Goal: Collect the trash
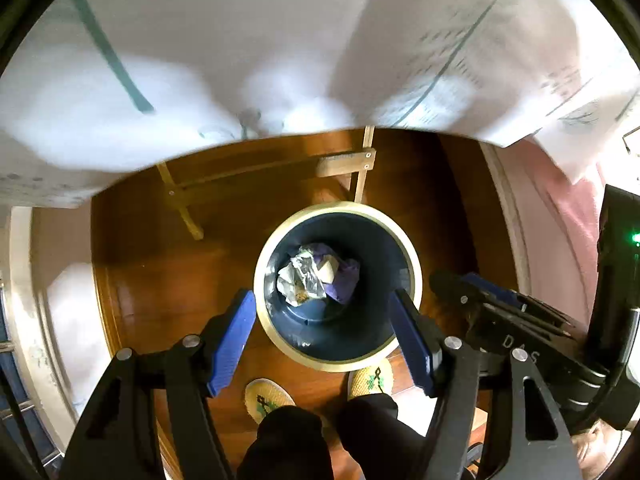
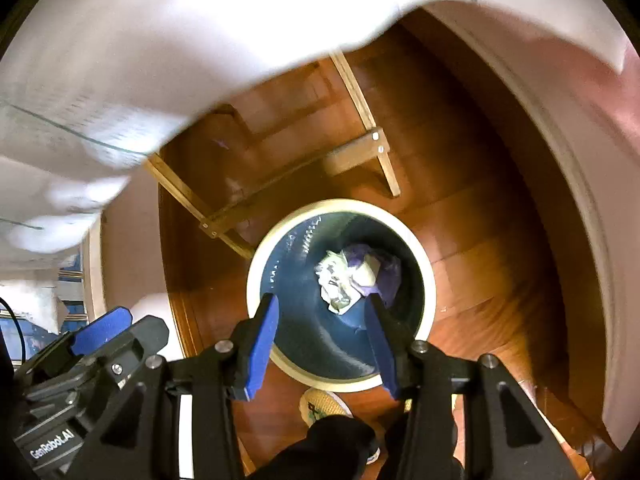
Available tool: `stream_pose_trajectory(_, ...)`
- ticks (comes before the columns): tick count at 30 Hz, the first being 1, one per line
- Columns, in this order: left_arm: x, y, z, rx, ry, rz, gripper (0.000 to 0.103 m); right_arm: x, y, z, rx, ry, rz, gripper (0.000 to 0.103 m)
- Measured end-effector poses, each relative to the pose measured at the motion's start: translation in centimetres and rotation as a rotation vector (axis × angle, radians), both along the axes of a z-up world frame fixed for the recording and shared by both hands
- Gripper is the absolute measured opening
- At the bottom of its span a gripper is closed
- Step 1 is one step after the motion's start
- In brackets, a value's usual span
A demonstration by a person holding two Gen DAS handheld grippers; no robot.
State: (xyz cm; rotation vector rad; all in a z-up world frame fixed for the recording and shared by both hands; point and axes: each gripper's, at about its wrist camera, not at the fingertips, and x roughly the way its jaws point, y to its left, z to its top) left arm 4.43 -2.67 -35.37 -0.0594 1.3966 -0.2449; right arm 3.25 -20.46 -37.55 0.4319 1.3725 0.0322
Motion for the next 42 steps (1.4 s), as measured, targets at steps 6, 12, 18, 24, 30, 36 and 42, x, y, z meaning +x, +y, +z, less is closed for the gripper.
stream_pose_trajectory(6, -1.3, 0.8, 6.6, 0.003, -0.035, -0.011, 0.067, -0.6, 0.1, 6.3, -0.005, -0.051, -0.004, 0.045)
stream_pose_trajectory(12, -2.4, 2.2, 15.7, 0.001, -0.100, -0.043, 0.067, -1.9, 0.8, 14.0, -0.003, -0.086, 0.022, 0.045)
stream_pose_trajectory(18, -2.4, 3.5, 23.8, 0.000, -0.151, -0.083, 0.067, -2.7, 2.7, 22.5, -0.023, -0.154, 0.089, 0.045)
stream_pose_trajectory(24, -2.0, 4.8, 32.1, 0.011, -0.308, -0.123, 0.067, -3.2, 4.3, 30.2, -0.082, -0.277, 0.124, 0.045)
stream_pose_trajectory(30, -2.0, 5.1, 37.6, -0.003, -0.450, -0.155, 0.067, -3.2, 4.9, 36.1, -0.153, -0.416, 0.111, 0.045)
stream_pose_trajectory(36, -1.8, 5.5, 40.9, -0.020, -0.552, -0.191, 0.067, -3.1, 5.5, 39.8, -0.196, -0.524, 0.102, 0.045)
stream_pose_trajectory(42, -0.2, 5.3, 42.4, -0.028, -0.597, -0.202, 0.068, -2.6, 4.9, 40.9, -0.215, -0.553, 0.085, 0.045)
